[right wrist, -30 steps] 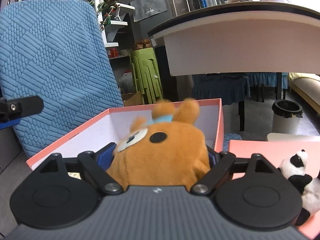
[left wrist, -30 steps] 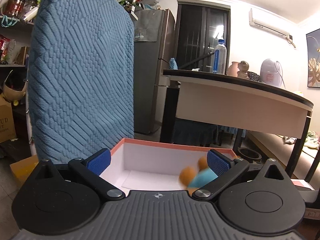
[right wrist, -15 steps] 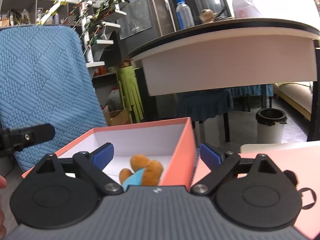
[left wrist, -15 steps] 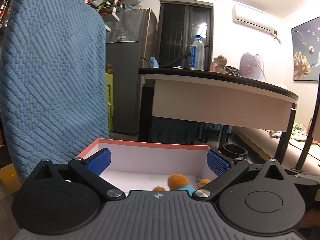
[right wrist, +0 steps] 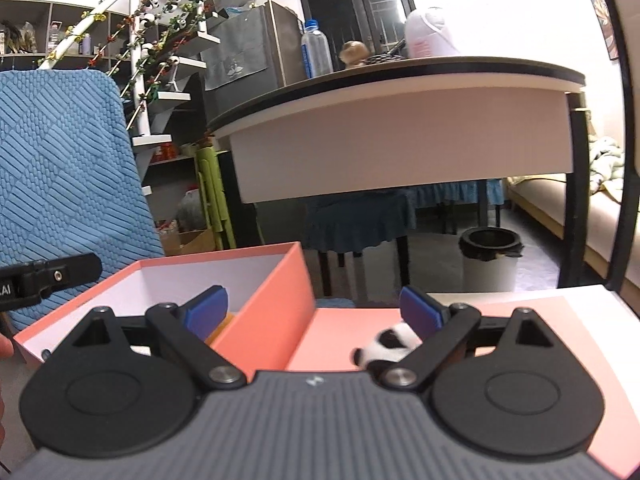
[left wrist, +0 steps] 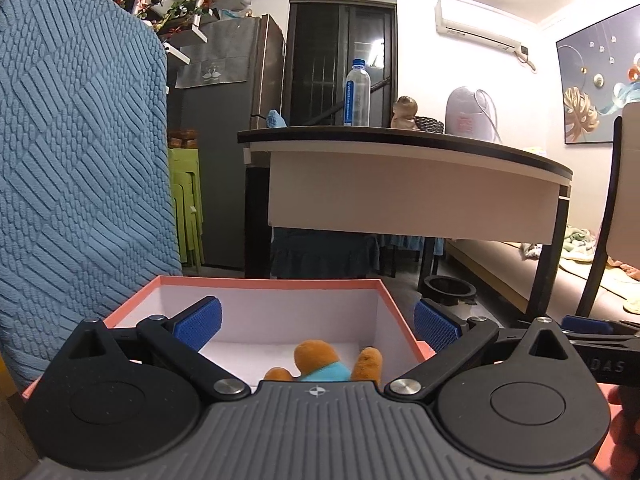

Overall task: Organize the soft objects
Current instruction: 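Move the left gripper to the panda plush and grasp it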

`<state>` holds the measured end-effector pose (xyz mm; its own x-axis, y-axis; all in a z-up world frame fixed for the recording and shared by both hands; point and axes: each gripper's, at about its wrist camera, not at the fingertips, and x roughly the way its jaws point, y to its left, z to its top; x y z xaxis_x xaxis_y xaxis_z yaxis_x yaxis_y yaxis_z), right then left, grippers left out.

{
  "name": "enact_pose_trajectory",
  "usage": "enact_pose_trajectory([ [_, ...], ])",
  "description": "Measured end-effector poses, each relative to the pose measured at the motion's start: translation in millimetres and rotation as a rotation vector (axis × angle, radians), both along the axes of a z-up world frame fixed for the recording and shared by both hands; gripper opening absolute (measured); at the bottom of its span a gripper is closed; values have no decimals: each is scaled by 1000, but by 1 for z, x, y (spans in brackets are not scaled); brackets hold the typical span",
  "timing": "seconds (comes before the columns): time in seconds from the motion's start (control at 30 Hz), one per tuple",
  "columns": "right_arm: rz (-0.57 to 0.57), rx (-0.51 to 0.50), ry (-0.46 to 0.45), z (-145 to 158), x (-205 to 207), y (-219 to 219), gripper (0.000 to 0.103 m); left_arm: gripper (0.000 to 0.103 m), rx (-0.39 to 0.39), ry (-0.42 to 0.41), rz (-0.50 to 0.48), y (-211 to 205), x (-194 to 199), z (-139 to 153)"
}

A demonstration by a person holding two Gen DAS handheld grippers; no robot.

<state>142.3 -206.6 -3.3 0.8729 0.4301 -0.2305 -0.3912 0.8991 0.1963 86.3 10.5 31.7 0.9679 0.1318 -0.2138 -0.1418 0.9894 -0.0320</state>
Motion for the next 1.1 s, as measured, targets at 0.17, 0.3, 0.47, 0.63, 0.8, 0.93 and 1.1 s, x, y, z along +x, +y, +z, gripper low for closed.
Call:
enact_pose_trajectory([
  [0.17,-27,-2,5,-3,-2,-17,94,103,-1,3,-10,-8,5,-2],
  [0.3,-44,1,5,-4,-3,-27,94,103,5,11,-22,-15,7,-4],
  [0.47,-64,4,1,-5,-5,-37,94,103,15,18,-45,-27,7,-9],
  [0.63,-88,9,-2,-5,-6,-47,94,103,22,18,-70,-41,7,-12],
  [0.8,-138,6,-17,-6,-7,-59,94,103,35,1,-105,-60,8,-14],
  [0.93,-187,39,0,-9,-5,-76,95,103,47,-2,-136,-77,11,-18],
  [1.1,-254,55,-11,-9,-8,-98,98,103,49,6,-177,-100,17,-25],
])
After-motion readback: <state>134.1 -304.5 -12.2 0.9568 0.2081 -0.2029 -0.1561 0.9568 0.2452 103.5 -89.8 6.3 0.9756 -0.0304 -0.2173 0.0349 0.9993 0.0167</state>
